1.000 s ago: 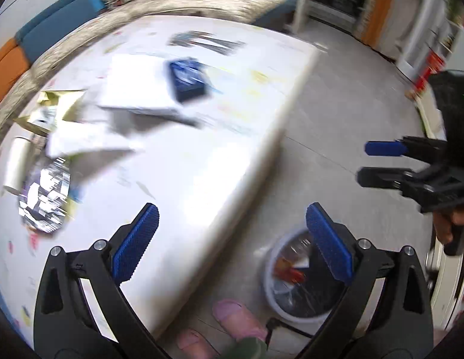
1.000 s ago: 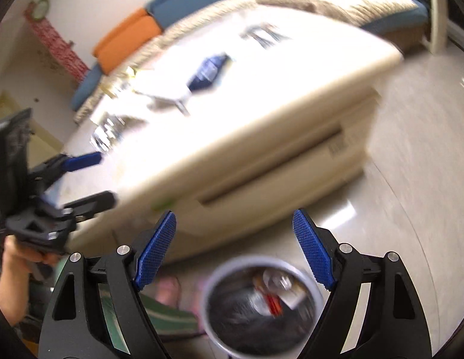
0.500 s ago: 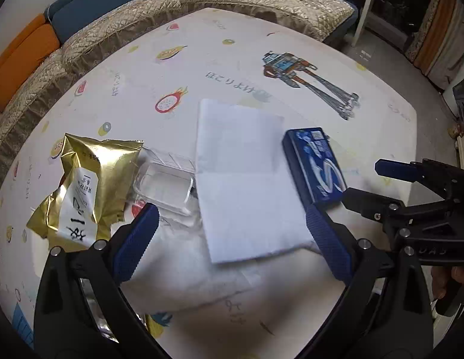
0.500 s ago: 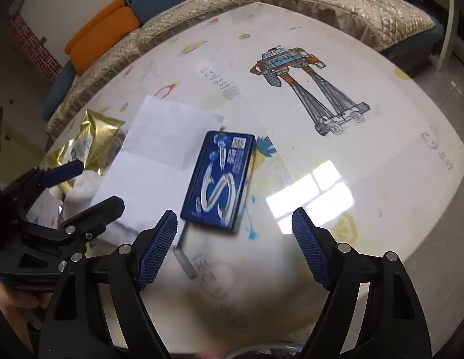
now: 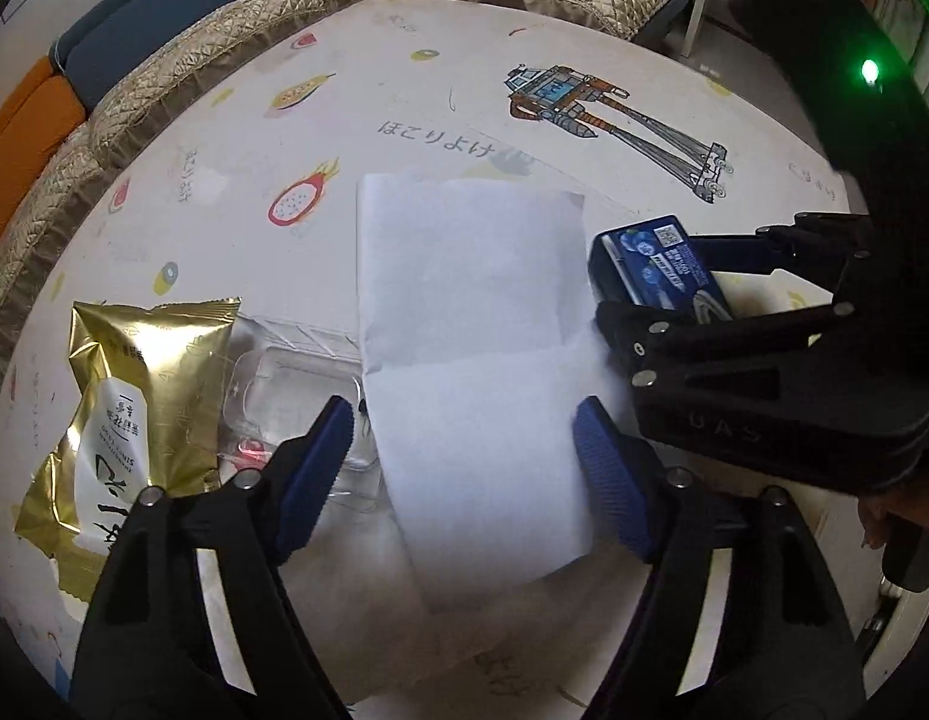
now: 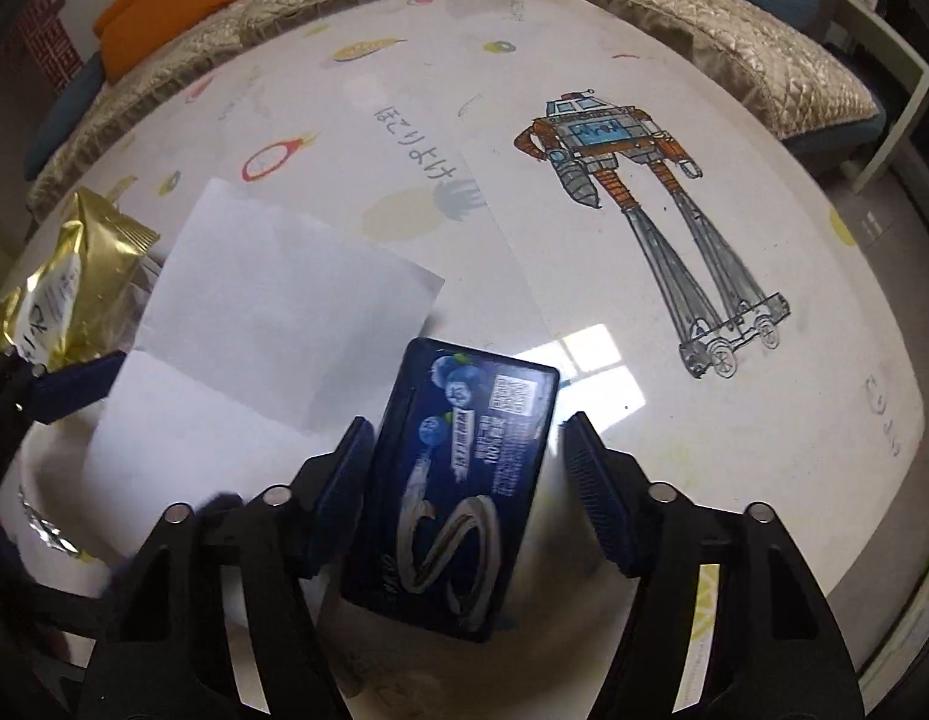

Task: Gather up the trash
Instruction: 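Grasp the blue gum tin with the right gripper while the left gripper grasps the white paper, then carry the gum tin and paper over the bin and release both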

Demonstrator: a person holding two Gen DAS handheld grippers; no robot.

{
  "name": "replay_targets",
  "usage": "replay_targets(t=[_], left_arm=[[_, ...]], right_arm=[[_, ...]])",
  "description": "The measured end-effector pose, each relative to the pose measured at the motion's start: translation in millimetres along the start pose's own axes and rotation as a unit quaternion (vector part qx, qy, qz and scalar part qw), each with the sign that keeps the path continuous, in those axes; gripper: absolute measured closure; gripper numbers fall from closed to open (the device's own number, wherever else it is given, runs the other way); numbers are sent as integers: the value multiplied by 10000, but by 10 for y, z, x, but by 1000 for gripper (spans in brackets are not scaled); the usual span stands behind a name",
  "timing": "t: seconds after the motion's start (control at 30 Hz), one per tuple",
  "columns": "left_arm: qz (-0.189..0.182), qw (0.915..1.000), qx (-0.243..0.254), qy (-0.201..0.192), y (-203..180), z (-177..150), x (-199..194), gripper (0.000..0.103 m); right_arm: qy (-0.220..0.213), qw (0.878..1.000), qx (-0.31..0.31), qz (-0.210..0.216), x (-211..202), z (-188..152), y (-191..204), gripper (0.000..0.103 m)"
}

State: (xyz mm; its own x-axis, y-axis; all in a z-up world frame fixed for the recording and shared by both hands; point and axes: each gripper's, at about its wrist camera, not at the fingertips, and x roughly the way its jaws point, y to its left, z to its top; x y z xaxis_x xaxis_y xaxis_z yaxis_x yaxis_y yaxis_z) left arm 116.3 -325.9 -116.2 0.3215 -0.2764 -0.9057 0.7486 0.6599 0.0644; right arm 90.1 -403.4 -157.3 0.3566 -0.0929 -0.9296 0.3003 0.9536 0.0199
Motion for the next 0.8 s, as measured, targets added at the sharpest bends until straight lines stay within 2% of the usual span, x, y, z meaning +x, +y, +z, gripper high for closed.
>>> replay_targets(t=[0.1,0.3,0.6,0.8], left_arm=[[68,9999,-22,112,3,-27,11,72],[-61,9995,-305,11,109,-73,-61,87],[-221,9990,-318,-242,28,-51,-251,98],[-359,9977,-289,-502,-50,-38,-556,102]], right_arm=[[22,10000,52,51,-19,-24,-78,47],[-84,9983,479,320,-179,-107,-368,48],[-330,9938,789,717,-551,-299,-680,48],[-560,9890,904,1024,-852,-506,-827,48]])
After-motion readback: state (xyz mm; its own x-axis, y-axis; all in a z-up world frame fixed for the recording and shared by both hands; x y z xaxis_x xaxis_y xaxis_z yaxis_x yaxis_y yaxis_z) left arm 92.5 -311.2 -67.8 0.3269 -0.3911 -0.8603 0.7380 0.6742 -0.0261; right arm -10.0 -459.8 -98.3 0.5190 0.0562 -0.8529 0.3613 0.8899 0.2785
